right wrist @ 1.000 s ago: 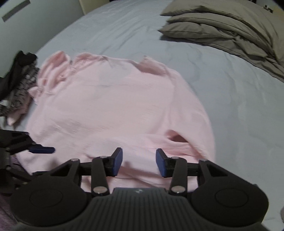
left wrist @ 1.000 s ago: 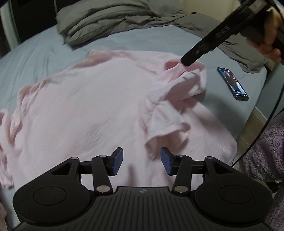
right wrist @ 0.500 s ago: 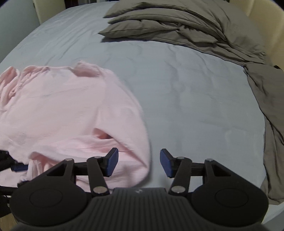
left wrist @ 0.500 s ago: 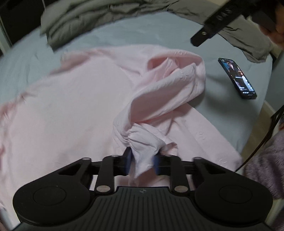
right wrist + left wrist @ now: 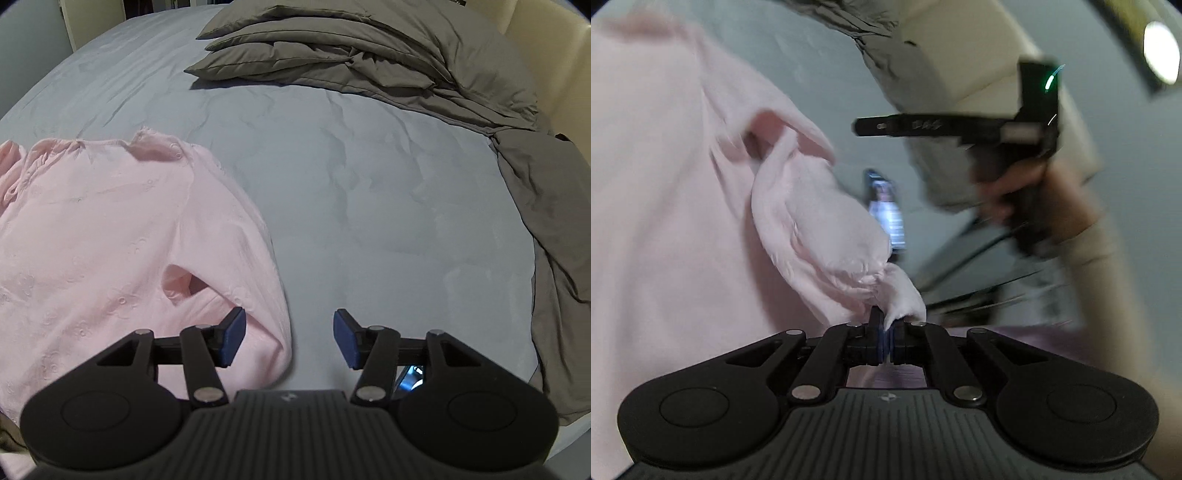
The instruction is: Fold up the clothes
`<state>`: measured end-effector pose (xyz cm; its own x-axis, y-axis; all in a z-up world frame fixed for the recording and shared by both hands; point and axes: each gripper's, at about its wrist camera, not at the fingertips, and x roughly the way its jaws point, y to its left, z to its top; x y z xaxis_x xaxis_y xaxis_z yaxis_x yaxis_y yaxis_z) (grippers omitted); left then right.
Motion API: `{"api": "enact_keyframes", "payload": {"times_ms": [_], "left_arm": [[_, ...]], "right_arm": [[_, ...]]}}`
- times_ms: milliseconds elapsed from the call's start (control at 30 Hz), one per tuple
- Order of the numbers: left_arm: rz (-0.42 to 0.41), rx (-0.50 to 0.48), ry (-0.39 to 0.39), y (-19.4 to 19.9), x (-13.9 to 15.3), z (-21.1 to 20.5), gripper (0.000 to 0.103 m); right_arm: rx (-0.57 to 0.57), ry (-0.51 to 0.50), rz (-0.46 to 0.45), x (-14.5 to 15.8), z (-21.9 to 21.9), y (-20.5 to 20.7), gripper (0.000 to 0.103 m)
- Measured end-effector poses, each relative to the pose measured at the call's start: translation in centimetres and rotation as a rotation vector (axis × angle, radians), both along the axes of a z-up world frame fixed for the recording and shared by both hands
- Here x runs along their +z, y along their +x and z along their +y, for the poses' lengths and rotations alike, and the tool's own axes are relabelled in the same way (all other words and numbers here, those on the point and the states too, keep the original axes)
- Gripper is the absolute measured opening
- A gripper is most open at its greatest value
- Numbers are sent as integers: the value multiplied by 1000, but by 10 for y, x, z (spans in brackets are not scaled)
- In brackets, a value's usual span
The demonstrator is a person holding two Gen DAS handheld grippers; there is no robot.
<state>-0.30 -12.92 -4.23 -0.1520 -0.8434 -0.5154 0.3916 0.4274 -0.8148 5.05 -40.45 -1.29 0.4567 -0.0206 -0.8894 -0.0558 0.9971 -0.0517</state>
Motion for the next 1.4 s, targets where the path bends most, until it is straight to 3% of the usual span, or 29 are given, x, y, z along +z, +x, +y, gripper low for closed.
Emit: {"api": "enact_keyframes", "payload": {"times_ms": [100,300,467,567,633,700,800,867,900,933,1233,1400], "left_arm": [[99,52,9,-1,-15,23,1],[199,148,240,-3,-61,63,1],[141,128,426,-11,-82,71,1],[93,110,469,-16,-79,73,4],[35,102,492,-16,-68,73,18],[-21,98,512,-16,-57,72,48],[-108,112,497,-15,-39,78,50],[-152,130,483,-14,-27,83,50],[-169,143,476,-13,-23,85,50],[-180,151,475,-12,-21,85,50],[-270,195,484,-12,-6,88,50],[-302,191,509,-15,-5,83,50]], "right_arm": [[12,-5,7,-2,3,0,56],[29,-8,25,-10,9,-1,56],[52,18,31,-15,19,3,56],[74,25,48,-22,26,3,56],[83,13,57,-30,30,5,56],[77,14,74,-42,29,7,56],[32,37,108,-59,22,11,53],[-9,71,127,-68,15,15,34],[-27,96,134,-69,13,16,16],[-46,122,140,-69,10,17,13],[6,232,-4,-19,53,38,3],[90,295,-28,-9,98,56,2]]}}
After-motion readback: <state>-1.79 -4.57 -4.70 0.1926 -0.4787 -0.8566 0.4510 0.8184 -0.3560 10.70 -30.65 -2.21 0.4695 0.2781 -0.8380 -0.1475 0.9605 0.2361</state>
